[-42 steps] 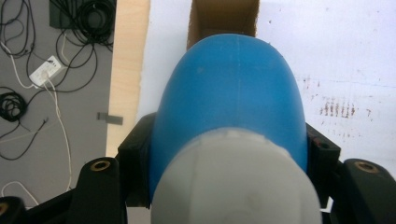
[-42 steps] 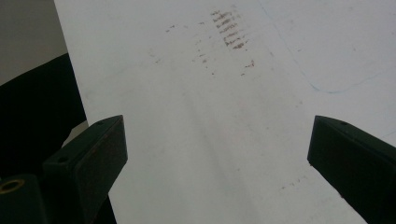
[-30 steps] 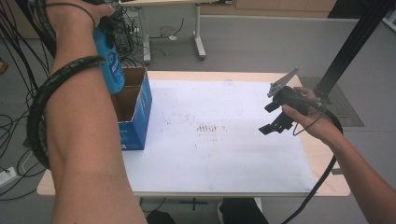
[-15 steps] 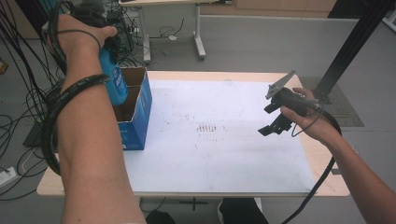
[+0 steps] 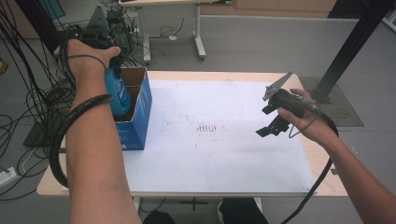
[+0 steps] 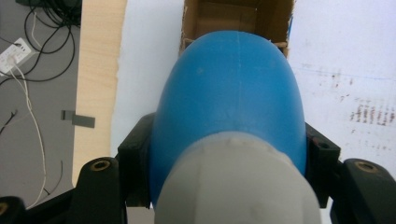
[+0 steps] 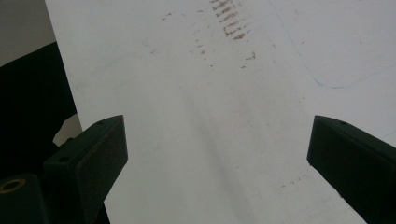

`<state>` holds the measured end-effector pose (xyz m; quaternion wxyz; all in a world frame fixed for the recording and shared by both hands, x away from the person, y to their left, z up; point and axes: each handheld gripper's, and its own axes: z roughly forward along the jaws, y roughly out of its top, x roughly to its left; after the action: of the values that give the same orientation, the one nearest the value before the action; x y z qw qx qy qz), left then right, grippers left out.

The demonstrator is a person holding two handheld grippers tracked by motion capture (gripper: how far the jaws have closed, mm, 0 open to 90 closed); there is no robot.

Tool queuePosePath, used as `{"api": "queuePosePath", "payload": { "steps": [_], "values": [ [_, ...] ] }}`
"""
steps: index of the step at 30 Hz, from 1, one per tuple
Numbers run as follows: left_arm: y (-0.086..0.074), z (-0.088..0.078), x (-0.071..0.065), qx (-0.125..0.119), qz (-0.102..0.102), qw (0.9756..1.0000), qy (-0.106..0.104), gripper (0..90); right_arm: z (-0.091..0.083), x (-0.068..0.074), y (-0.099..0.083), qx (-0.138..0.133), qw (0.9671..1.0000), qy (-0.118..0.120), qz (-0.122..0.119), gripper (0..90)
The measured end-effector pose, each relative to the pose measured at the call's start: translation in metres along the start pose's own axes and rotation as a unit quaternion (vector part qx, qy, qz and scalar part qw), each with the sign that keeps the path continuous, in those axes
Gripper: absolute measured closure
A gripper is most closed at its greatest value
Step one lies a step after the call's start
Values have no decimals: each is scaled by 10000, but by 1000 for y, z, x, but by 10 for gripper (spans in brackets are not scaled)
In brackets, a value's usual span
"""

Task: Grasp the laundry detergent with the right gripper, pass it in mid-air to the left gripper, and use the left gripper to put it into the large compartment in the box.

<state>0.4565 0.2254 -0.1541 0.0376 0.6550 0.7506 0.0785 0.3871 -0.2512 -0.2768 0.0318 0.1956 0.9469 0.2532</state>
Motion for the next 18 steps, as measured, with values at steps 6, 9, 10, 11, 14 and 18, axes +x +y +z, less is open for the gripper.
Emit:
{"api": "queuePosePath", "payload": {
  "steps": [6,9,10,11,14,18],
  "values": [
    [-3,19,-2,71,37,10000,-48,369,2,1,-2,27,10000,6,20,49],
    [-5,30,-4,90,95,9999,-61,370,4,1,-3,51,10000,4,32,49],
    [-5,33,-5,114,99,9999,-61,369,4,1,-3,45,10000,1,35,49],
    [-6,37,-6,124,122,9998,-56,369,4,2,-3,49,10000,4,33,49],
    [-7,45,-7,117,134,9998,-63,369,4,3,-3,43,10000,12,42,49],
    [-10,57,-7,76,115,9998,-139,369,5,2,-3,47,10000,-9,26,49]
  ]
}}
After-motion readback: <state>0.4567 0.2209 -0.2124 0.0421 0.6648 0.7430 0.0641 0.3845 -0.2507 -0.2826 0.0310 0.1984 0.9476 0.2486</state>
